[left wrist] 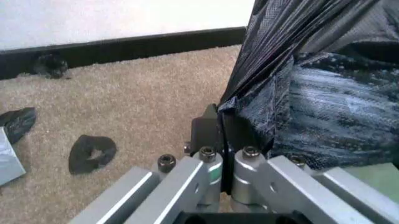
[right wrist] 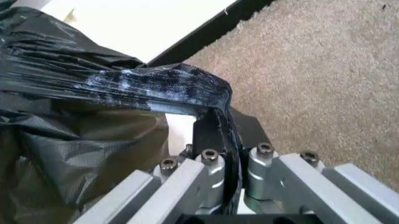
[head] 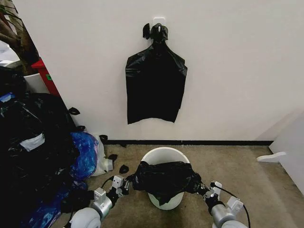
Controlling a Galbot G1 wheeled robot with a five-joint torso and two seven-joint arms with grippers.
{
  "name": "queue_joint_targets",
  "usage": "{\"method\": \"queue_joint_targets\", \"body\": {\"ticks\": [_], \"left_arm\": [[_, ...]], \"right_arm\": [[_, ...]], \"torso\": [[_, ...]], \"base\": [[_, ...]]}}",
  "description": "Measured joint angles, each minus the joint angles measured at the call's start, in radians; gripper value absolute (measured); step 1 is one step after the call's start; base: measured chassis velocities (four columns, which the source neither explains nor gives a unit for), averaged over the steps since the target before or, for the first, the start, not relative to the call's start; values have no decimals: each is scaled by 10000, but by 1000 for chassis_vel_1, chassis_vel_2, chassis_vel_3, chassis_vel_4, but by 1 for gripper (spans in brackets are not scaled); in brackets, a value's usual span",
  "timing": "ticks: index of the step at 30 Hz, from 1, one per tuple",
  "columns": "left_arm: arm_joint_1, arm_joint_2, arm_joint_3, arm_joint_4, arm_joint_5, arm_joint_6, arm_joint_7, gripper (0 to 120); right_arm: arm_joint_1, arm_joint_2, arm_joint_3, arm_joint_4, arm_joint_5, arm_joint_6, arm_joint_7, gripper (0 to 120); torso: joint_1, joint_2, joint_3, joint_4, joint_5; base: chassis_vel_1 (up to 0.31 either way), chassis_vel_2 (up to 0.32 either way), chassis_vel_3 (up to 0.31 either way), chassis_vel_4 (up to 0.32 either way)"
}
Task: Place the garbage bag over the trash bin.
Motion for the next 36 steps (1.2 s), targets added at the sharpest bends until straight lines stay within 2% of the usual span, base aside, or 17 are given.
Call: {"method": "queue_joint_targets", "body": {"ticks": [5,7,10,13,15,17,24,25,28,31,32,36], "left_arm": [[59,48,-23,-218,137,-38,-10,0],[106,113,-27,-471,239,13,-163,0],[130,146,-38,-594,283,74,-233,3],[261,247,-91,-1043,426,154,-385,20],[368,288,-156,-1371,430,194,-466,28],[392,300,-172,-1425,431,197,-472,30],[779,552,-418,-2181,465,246,-472,62],[779,552,-418,-2181,465,246,-472,62],[898,643,-506,-2264,465,254,-435,75],[1002,713,-578,-2244,487,210,-324,86],[1002,713,-578,-2244,487,210,-324,86],[1130,740,-632,-1970,529,-2,-48,99]], "right_arm": [[-63,25,-16,99,-404,158,-12,1],[-264,-12,-4,316,-656,207,-10,11],[-377,-41,8,408,-740,211,-5,18],[-819,-211,107,746,-922,210,52,34],[-1056,-343,176,982,-923,199,87,43],[-1101,-377,192,1030,-918,196,91,44],[-1748,-852,450,1579,-828,158,109,76],[-1748,-852,450,1579,-828,158,109,76],[-1876,-901,506,1651,-804,165,88,89],[-1894,-898,537,1690,-794,171,83,98],[-1894,-898,537,1690,-794,171,83,98],[-1878,-870,540,1564,-971,264,41,100]], "torso": [[0,-1,2,2,1],[1,-1,2,2,1],[1,-1,2,2,1],[1,-2,3,0,1],[1,-1,2,0,2],[1,-2,2,0,2],[1,-2,1,0,0],[1,-2,1,0,0],[1,-1,1,0,1],[0,-1,1,0,0],[0,-1,1,0,0],[0,-1,1,1,0]], "base": [[0,0,0,0],[0,0,0,0],[0,0,0,0],[0,0,0,0],[0,0,0,0],[0,0,0,0],[0,0,0,0],[0,0,0,0],[0,0,0,0],[0,0,0,0],[0,0,0,0],[0,0,0,0]]}}
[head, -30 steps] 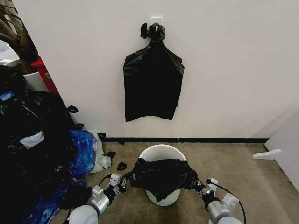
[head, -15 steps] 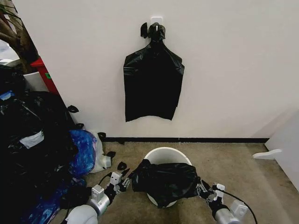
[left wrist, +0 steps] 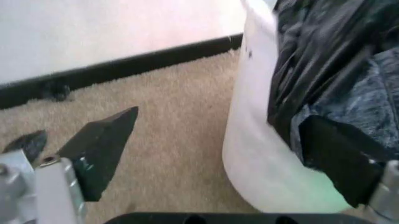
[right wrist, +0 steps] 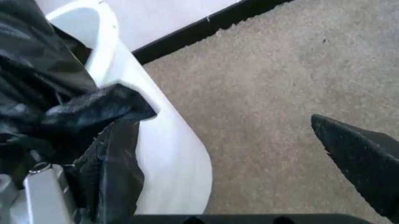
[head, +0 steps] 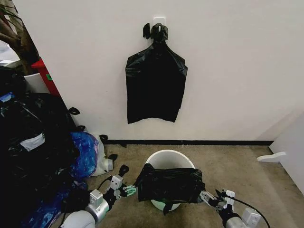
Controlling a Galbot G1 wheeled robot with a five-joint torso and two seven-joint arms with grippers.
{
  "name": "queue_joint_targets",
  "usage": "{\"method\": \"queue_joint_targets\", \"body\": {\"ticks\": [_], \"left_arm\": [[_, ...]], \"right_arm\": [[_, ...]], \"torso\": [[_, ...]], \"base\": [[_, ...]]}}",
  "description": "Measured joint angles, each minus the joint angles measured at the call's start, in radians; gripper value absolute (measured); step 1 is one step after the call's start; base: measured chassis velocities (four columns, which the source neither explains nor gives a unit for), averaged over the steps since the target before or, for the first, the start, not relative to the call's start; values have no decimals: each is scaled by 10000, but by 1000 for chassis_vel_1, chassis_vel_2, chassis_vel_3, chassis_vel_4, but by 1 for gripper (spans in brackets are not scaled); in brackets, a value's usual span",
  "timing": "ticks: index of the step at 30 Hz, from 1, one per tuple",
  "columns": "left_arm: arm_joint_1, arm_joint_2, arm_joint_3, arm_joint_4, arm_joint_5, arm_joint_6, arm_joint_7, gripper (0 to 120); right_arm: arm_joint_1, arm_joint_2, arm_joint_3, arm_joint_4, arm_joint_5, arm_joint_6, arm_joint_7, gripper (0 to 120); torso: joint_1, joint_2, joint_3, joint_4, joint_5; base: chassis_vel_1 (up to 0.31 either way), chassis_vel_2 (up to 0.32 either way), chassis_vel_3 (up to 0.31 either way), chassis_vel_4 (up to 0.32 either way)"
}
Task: Place the garbage bag over the trash bin.
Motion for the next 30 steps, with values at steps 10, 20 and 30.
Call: {"method": "queue_joint_targets", "body": {"ticks": [10,20,30], "left_arm": [[-382,-13,-35,804,-320,-499,995,100],[-415,356,-238,1136,-695,-719,2564,100],[-496,540,-311,1340,-999,-860,3300,100]], "right_arm": [[424,-29,-9,-468,-193,85,-69,100],[209,-151,138,-433,-162,95,-369,100],[-242,-374,558,-282,120,259,-1452,100]], "torso": [[0,0,0,-1,0],[0,0,0,-1,0],[0,1,0,-1,0]], "base": [[0,0,0,0],[0,0,0,0],[0,0,0,0]]}}
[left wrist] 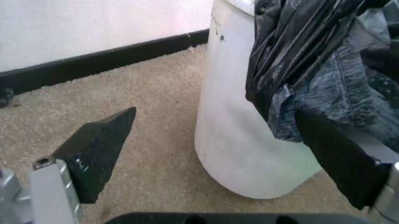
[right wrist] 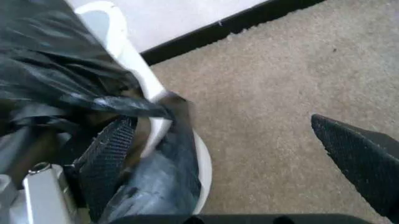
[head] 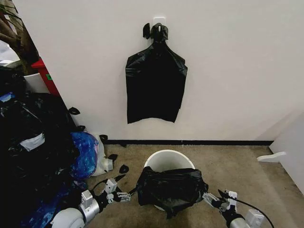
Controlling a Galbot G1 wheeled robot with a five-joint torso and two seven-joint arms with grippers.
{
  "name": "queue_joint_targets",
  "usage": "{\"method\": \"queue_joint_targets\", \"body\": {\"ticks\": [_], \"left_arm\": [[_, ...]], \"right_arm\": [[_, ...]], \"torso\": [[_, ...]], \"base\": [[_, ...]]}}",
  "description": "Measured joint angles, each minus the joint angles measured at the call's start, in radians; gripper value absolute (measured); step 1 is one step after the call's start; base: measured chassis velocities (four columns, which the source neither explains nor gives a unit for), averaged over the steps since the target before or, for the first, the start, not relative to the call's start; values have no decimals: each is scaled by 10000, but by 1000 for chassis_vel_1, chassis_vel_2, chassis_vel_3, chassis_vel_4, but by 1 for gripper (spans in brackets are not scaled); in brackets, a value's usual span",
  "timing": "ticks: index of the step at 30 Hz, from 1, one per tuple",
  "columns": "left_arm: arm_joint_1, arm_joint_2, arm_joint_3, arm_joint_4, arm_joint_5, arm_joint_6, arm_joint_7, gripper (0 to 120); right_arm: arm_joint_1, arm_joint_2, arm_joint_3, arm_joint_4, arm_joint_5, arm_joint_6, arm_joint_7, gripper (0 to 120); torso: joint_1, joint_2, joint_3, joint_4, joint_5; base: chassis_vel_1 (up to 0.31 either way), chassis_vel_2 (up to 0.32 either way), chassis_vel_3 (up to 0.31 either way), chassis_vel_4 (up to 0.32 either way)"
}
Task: Place the garbage bag over the trash bin.
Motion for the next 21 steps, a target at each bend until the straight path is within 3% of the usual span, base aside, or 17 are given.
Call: {"method": "queue_joint_targets", "body": {"ticks": [15,21], "left_arm": [[77,196,-55,-78,-309,-27,460,100],[191,281,-533,-255,-346,-54,933,100]], "right_arm": [[-464,-313,567,-188,32,556,-1454,100],[-941,-377,809,244,-75,721,-1809,100]], "torso": [[0,0,0,0,1],[0,0,0,1,1]], "base": [[0,0,0,0],[0,0,0,0]]}}
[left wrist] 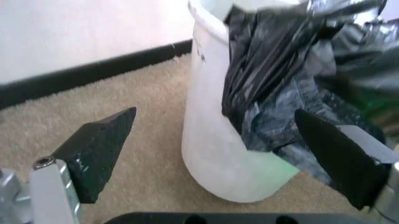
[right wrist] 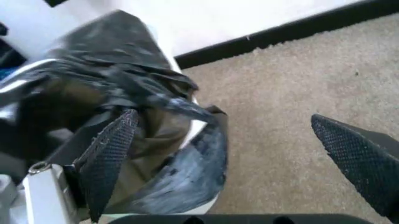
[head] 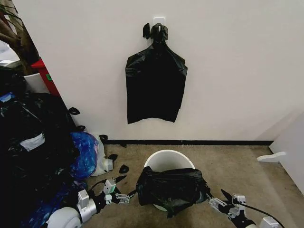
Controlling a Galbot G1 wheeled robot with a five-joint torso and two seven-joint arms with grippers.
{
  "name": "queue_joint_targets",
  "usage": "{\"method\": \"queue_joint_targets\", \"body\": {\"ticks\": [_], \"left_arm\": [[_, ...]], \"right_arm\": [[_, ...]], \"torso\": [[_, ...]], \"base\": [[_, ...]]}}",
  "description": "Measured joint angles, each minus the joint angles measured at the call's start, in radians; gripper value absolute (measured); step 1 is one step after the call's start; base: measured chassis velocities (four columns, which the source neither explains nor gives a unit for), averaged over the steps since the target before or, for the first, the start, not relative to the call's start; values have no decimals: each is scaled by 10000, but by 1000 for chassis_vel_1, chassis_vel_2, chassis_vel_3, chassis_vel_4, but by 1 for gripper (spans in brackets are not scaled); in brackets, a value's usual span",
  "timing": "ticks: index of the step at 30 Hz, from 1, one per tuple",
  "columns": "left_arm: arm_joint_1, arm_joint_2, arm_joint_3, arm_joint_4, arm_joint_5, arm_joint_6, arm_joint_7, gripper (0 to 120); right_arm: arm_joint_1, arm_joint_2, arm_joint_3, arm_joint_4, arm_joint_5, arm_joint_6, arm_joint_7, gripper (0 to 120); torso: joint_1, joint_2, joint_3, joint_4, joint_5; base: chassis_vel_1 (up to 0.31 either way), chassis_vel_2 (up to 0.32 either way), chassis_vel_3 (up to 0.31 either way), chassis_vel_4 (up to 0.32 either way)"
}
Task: Place the garbage bag over the trash bin.
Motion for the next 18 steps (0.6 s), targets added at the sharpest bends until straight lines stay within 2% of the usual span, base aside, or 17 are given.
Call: {"method": "queue_joint_targets", "body": {"ticks": [12,15,17,18], "left_arm": [[108,276,-1537,-234,-674,-19,1361,100],[151,255,-1851,-569,-1010,58,1264,100],[135,91,-2151,-1187,-1286,284,500,100],[135,91,-2151,-1187,-1286,284,500,100]], "right_arm": [[-965,45,533,1256,-151,534,-210,100],[-1074,4,743,1710,-78,550,-206,100],[-907,-129,1026,2349,81,262,51,100],[-907,-129,1026,2349,81,262,51,100]], "torso": [[0,0,0,-1,0],[0,0,0,-1,-1],[0,0,0,-2,0],[0,0,0,-2,0]], "base": [[0,0,0,0],[0,0,0,0],[0,0,0,0],[0,0,0,0]]}}
